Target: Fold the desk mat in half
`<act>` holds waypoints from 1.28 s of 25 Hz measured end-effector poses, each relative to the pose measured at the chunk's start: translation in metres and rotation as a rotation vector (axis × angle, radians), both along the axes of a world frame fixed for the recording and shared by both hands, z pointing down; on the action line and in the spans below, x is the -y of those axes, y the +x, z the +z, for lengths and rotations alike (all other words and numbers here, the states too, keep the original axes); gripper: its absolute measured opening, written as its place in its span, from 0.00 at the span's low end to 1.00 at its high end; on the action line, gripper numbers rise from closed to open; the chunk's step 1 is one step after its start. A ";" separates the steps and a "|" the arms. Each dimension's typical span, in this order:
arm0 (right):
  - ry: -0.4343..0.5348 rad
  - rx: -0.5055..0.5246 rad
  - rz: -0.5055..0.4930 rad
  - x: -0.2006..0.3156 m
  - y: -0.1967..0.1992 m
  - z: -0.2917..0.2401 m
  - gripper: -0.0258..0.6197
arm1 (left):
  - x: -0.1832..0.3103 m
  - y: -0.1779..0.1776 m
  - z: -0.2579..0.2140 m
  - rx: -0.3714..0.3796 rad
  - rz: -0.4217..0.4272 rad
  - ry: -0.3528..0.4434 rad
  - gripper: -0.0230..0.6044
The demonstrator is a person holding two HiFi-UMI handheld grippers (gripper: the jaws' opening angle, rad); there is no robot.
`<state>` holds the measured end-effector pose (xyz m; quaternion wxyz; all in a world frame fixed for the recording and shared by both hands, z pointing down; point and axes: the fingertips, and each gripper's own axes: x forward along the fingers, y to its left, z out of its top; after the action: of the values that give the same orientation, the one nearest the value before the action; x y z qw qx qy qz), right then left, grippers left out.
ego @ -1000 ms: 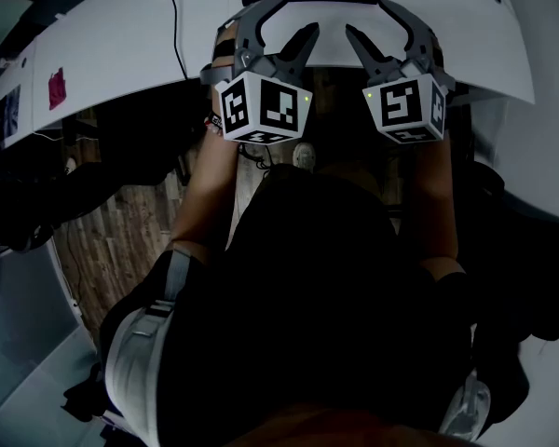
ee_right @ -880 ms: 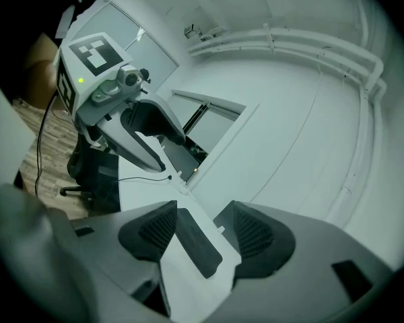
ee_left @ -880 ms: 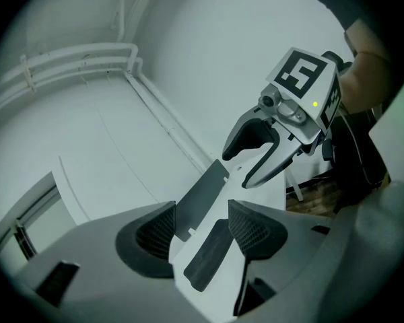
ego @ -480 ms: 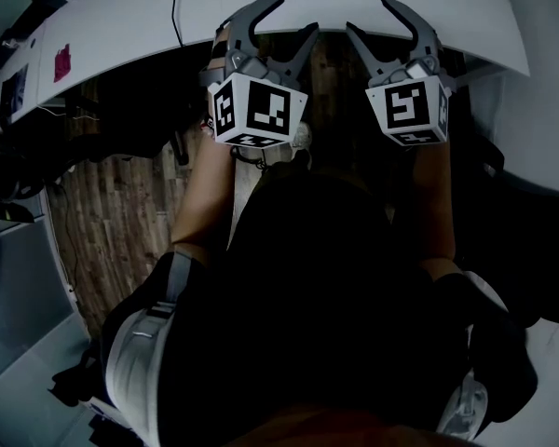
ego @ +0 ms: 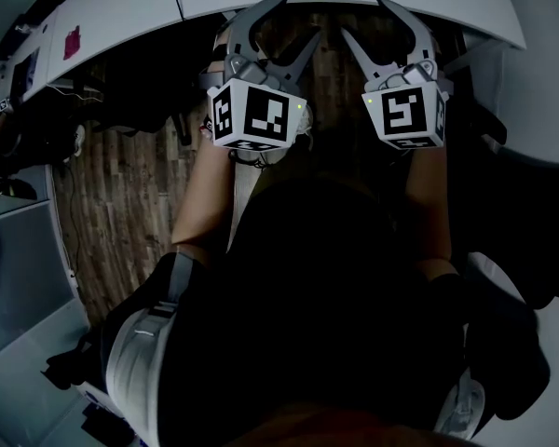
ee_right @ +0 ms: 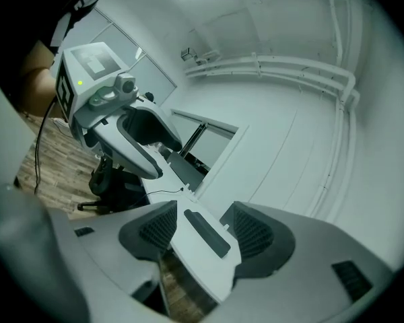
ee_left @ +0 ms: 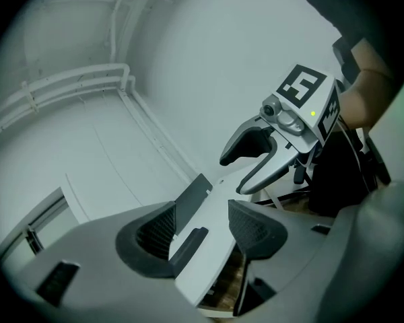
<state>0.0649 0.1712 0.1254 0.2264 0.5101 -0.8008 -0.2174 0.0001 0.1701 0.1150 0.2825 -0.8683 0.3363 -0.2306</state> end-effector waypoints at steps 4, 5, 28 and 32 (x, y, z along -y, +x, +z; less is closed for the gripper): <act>0.032 0.022 -0.017 -0.036 0.002 -0.006 0.43 | -0.034 0.005 -0.003 0.007 0.016 0.033 0.44; 0.049 0.025 -0.027 -0.043 0.000 -0.009 0.43 | -0.040 0.005 -0.005 0.014 0.024 0.049 0.44; 0.114 0.036 -0.201 -0.097 -0.049 -0.033 0.26 | -0.090 -0.022 -0.023 -0.040 0.039 0.095 0.21; 0.114 0.081 -0.204 -0.102 -0.045 -0.037 0.09 | -0.096 -0.020 -0.020 -0.063 0.039 0.085 0.10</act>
<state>0.0195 0.2728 0.0886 0.1412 0.4465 -0.8433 -0.2636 -0.0204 0.2662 0.0948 0.3126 -0.8688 0.3375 -0.1830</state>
